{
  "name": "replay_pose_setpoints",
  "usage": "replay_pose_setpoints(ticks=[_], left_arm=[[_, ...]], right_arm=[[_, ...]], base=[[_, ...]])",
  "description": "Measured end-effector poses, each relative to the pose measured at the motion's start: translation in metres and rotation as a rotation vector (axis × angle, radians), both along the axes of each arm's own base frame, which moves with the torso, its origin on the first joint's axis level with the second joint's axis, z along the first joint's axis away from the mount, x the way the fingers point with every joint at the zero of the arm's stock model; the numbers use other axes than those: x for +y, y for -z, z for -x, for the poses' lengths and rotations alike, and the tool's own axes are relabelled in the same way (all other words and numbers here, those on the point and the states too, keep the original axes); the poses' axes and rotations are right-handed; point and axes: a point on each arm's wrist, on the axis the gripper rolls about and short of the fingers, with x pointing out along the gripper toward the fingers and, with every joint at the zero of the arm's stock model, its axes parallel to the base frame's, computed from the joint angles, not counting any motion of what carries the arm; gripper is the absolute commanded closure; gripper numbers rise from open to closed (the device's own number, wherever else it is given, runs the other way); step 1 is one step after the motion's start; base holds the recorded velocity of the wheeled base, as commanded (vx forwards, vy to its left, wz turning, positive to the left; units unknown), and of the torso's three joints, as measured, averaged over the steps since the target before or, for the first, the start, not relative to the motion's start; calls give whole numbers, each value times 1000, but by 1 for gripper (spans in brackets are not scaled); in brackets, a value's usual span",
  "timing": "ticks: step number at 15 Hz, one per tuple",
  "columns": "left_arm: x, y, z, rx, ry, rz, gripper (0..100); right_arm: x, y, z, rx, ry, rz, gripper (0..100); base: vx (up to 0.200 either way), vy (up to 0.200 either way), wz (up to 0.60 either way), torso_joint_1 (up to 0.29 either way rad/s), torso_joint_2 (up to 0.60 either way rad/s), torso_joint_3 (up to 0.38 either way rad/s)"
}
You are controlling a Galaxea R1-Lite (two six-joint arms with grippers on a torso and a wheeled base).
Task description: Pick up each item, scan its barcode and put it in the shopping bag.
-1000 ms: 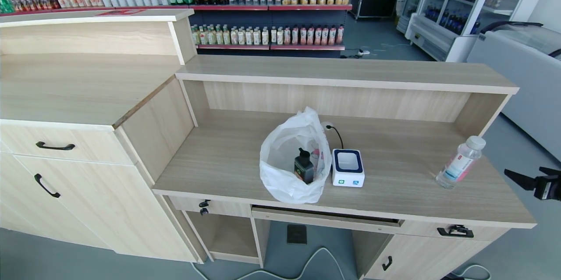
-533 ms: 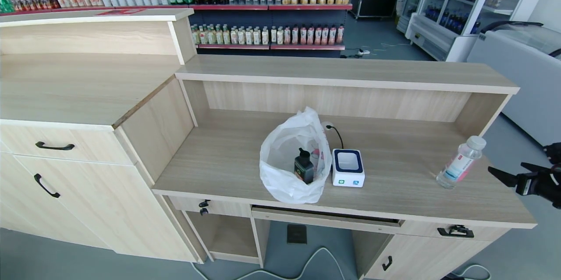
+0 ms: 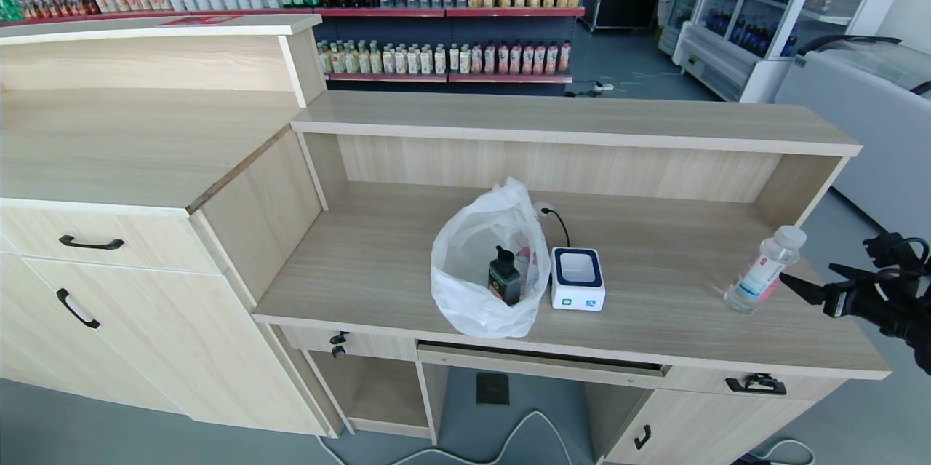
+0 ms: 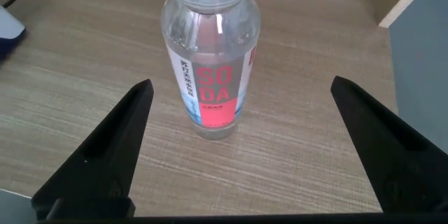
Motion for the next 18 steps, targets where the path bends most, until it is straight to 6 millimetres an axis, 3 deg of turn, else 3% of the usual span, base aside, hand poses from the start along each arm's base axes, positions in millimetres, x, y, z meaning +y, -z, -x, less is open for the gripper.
replay_pose_setpoints(ticks=[9, 18], left_arm=[[0, 0, 0, 0, 0, 0, 0], [0, 0, 0, 0, 0, 0, 0]], right_arm=[[25, 16, -50, -16, 8, 3, 0], [44, 33, -73, -16, -30, 8, 0]], base=[[0, 0, 0, 0, 0, 0], [0, 0, 0, 0, 0, 0]])
